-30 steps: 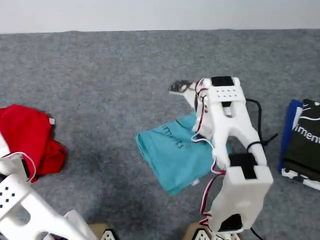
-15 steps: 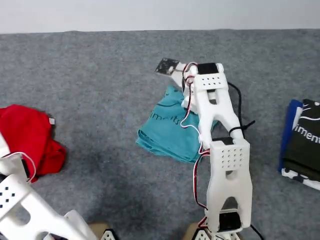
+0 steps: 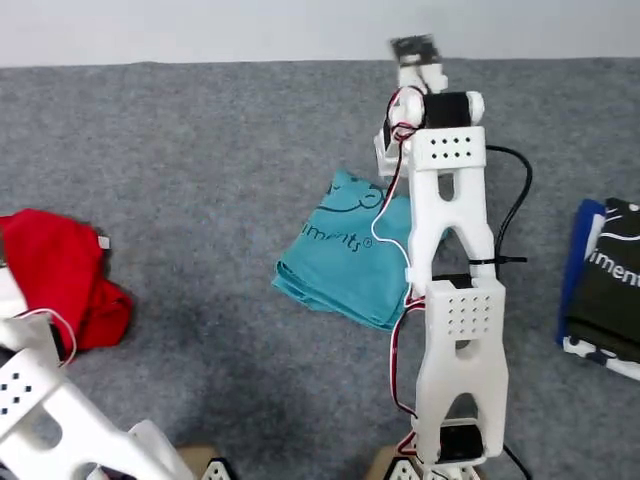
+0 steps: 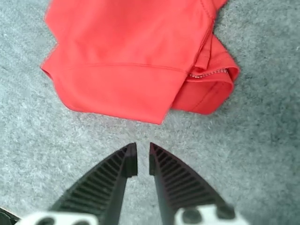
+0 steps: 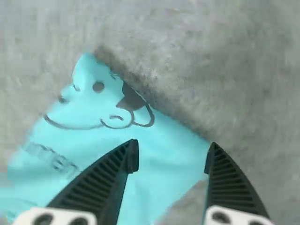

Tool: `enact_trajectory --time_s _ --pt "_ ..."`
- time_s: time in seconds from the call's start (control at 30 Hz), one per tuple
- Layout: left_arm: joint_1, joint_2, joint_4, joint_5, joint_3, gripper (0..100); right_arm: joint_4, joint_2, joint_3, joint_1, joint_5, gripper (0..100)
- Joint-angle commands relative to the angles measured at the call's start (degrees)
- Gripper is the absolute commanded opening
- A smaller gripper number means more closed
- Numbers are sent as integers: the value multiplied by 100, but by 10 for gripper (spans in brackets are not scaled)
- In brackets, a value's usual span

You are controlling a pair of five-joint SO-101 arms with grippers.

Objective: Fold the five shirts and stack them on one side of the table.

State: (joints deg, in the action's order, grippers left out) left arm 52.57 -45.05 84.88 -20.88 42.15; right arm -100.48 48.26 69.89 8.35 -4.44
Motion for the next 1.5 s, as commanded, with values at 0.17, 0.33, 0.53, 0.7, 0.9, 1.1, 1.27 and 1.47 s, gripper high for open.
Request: enact_trajectory --time_s 0.17,0.33,0.53,0.7,0.9,1.1,1.27,1.47 --pt "0 -132 53 -62 48 51 -251 -998 -756 338 -2084 233" --pt "9 -132 53 -193 57 51 -242 -1833 -2145 374 -2708 236" --pt "9 -123 44 -343 75 22 -180 -1780 -2910 435 -3464 411" --pt "9 -105 53 -343 48 16 233 -1156 -2910 576 -3692 453" --pt "9 -79 0 -352 40 16 910 -338 -2910 602 -3859 453" --pt "9 -79 -158 -352 40 16 1429 470 -2910 611 -3859 449" --pt "9 -123 -114 -352 66 16 1218 743 -2699 664 -3789 289" --pt "18 -123 -114 -343 57 16 919 857 -2620 690 -3446 114"
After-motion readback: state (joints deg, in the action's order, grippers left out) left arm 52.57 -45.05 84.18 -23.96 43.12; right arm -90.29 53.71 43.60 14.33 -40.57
